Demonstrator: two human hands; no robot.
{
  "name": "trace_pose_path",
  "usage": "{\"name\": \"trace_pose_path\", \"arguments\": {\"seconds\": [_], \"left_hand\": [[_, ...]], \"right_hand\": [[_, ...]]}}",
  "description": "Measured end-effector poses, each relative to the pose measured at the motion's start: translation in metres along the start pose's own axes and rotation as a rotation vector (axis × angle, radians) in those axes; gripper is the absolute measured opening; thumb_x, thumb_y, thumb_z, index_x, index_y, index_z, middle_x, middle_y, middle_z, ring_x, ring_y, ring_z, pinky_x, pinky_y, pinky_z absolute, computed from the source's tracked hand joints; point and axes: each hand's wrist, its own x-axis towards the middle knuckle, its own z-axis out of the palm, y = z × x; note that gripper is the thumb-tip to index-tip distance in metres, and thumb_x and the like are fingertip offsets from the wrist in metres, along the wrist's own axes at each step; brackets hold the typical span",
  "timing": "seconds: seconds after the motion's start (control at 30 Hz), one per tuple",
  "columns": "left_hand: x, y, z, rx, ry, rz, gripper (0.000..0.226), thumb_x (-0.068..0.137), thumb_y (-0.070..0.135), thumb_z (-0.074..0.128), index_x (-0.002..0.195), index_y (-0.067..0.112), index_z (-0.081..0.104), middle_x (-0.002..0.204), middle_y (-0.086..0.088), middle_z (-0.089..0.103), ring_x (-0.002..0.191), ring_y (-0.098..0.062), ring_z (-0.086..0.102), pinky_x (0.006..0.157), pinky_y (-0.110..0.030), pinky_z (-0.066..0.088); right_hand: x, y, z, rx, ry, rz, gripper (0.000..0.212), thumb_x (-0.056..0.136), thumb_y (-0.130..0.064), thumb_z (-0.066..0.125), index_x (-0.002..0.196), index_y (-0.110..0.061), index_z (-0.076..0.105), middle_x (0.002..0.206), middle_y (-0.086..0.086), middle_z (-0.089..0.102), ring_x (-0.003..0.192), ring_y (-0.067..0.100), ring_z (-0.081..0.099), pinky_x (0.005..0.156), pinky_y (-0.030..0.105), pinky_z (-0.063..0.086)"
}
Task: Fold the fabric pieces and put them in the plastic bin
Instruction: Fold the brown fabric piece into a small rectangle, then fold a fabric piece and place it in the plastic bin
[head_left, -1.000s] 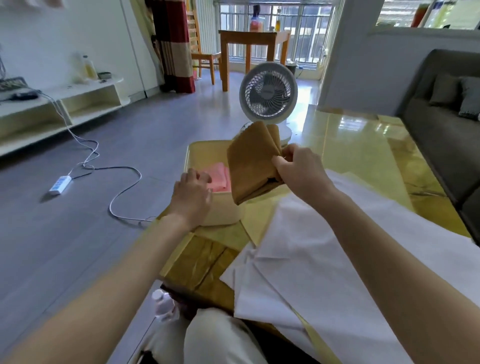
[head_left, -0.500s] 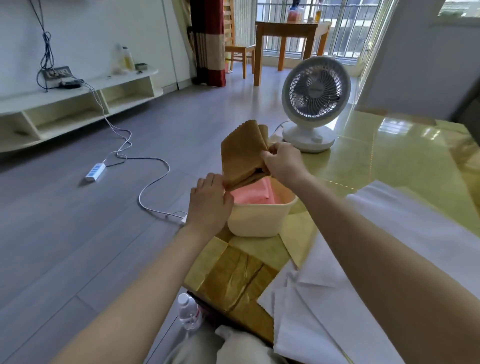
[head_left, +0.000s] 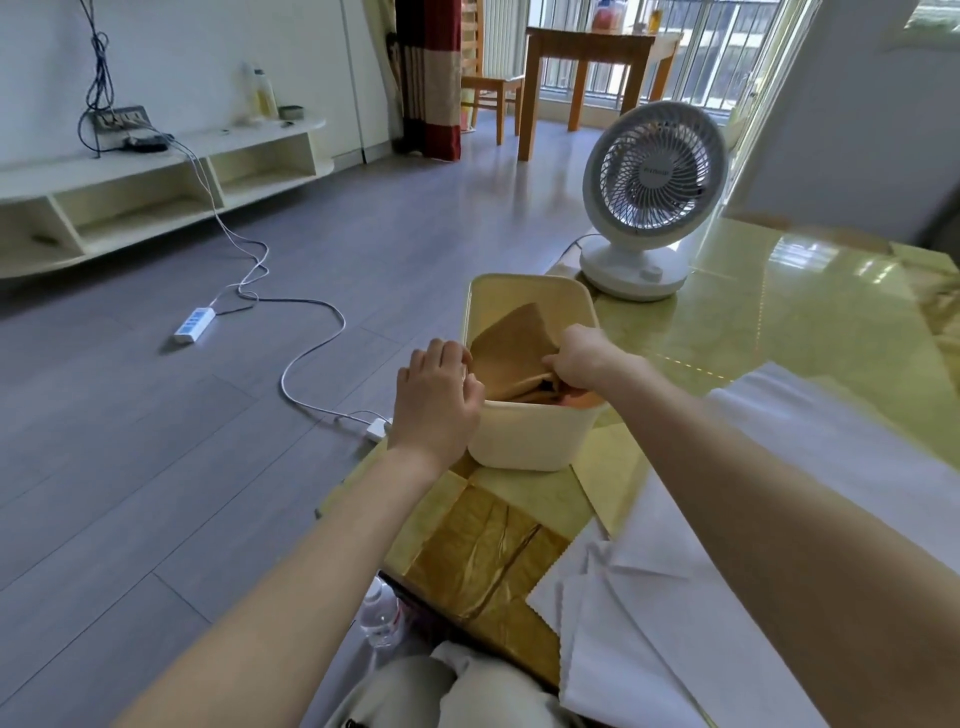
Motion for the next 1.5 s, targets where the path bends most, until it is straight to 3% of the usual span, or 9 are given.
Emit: {"name": "trace_pose_path", "arguments": {"seconds": [0.13,0.23,0.43,0.6,0.73,0.83,1.13,1.33,1.5], "left_hand": [[-0.001,0.005,-0.001,0.009,-0.023,-0.026,0.024,0.095,0.017,0.039,0.116,0.009,0.047,0.12,-0.007,0.047,0.109,-0.021,0.042,0.089,-0.027,0.03],[-0.003,0.011,-0.003,0.013,-0.029,-0.034,0.025,0.096,0.015,0.039,0.119,0.01,0.046,0.122,-0.008,0.046,0.111,-0.022,0.041,0.092,-0.029,0.032],[-0.037,0.054,0.005,-0.105,0.056,0.175,0.019,0.086,0.004,0.054,0.105,0.008,0.054,0.107,-0.009,0.052,0.1,-0.024,0.049,0.083,-0.026,0.038],[-0.087,0.088,0.039,-0.145,-0.16,0.509,0.035,0.064,-0.017,0.061,0.089,0.008,0.063,0.089,-0.009,0.061,0.079,-0.028,0.06,0.068,-0.037,0.051],[-0.115,0.097,0.068,-0.086,-0.535,0.641,0.052,0.079,-0.012,0.043,0.12,0.017,0.055,0.133,0.0,0.047,0.127,-0.019,0.039,0.103,-0.03,0.029],[-0.123,0.101,0.077,0.035,-0.719,0.638,0.056,0.085,-0.006,0.04,0.131,0.025,0.045,0.145,0.006,0.035,0.138,-0.014,0.024,0.108,-0.027,0.018],[-0.12,0.111,0.085,0.146,-0.725,0.625,0.045,0.088,0.001,0.044,0.126,0.025,0.049,0.143,0.003,0.038,0.135,-0.018,0.029,0.107,-0.035,0.026],[-0.125,0.12,0.075,0.153,-0.782,0.675,0.046,0.086,0.011,0.049,0.13,0.026,0.048,0.145,0.006,0.035,0.14,-0.015,0.021,0.11,-0.033,0.018],[-0.125,0.128,0.072,0.206,-0.654,0.642,0.025,0.094,0.02,0.043,0.115,0.018,0.058,0.135,0.002,0.047,0.134,-0.017,0.031,0.11,-0.035,0.024]], "right_hand": [[-0.018,0.006,0.002,-0.055,0.095,-0.106,0.02,0.097,-0.021,0.047,0.103,-0.004,0.055,0.097,0.011,0.057,0.082,0.024,0.055,0.068,0.032,0.046],[-0.042,0.015,0.006,-0.004,0.279,-0.245,0.033,0.094,-0.014,0.046,0.127,-0.009,0.048,0.122,0.009,0.053,0.107,0.027,0.053,0.09,0.039,0.047],[-0.118,0.069,0.039,0.296,0.612,-0.345,0.032,0.089,-0.004,0.053,0.121,-0.005,0.051,0.119,0.009,0.053,0.11,0.021,0.052,0.095,0.03,0.046],[-0.165,0.14,0.096,0.167,0.44,-0.114,0.038,0.088,-0.016,0.06,0.124,-0.009,0.051,0.122,0.008,0.053,0.112,0.027,0.052,0.094,0.035,0.042],[-0.2,0.178,0.129,0.014,0.219,0.024,0.056,0.088,-0.043,0.057,0.133,-0.013,0.044,0.133,0.004,0.047,0.123,0.024,0.045,0.103,0.035,0.034],[-0.214,0.192,0.136,-0.061,0.167,0.002,0.058,0.089,-0.047,0.051,0.136,-0.015,0.042,0.141,0.004,0.04,0.133,0.023,0.035,0.111,0.036,0.027],[-0.22,0.193,0.133,-0.131,0.139,0.001,0.036,0.088,-0.009,0.044,0.124,-0.005,0.046,0.125,0.011,0.05,0.121,0.031,0.044,0.098,0.039,0.038],[-0.224,0.195,0.117,-0.13,0.121,0.015,0.034,0.091,-0.001,0.04,0.124,-0.008,0.039,0.122,0.01,0.052,0.114,0.029,0.049,0.089,0.036,0.042],[-0.234,0.211,0.098,-0.08,0.177,0.088,0.047,0.083,0.009,0.039,0.126,-0.009,0.039,0.123,0.009,0.052,0.109,0.032,0.055,0.082,0.036,0.045]]}}
